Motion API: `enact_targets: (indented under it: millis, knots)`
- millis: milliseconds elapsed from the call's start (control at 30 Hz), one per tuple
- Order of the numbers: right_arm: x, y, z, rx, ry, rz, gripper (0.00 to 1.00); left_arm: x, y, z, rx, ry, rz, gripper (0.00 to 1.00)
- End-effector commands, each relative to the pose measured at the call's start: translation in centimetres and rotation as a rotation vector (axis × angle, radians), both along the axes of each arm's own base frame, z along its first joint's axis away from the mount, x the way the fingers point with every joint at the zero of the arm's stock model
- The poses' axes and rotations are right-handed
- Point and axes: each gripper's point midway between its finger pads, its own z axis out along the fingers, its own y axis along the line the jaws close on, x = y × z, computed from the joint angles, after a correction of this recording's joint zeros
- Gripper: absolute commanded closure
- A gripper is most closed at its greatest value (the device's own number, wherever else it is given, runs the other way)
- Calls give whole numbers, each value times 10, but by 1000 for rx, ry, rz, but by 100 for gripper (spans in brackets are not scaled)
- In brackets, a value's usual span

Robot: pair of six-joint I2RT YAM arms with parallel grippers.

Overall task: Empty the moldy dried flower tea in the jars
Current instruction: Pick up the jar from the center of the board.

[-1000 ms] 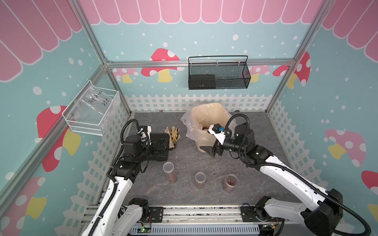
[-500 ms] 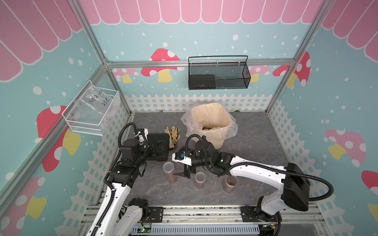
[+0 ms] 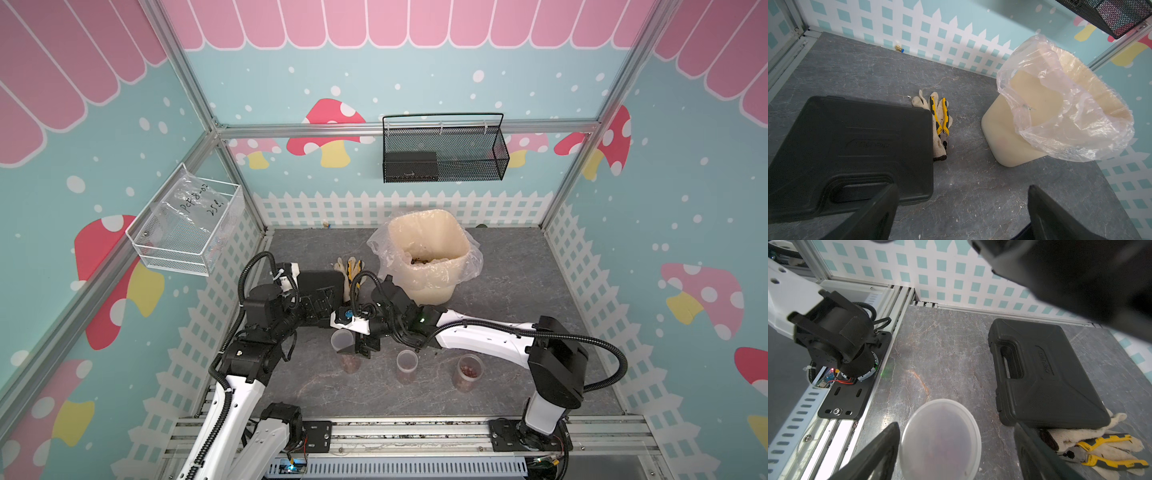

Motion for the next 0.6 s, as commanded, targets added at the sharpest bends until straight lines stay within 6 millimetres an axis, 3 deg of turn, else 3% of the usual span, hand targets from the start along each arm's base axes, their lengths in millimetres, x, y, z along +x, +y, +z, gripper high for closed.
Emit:
enact_targets:
  millis: [0, 567]
  knots:
    - [-7, 6, -3, -6, 23, 43, 21, -2, 1, -6, 12, 11, 2, 1]
    - [-14, 10, -3, 5, 65, 74, 57, -3, 2, -6, 9, 10, 5, 0]
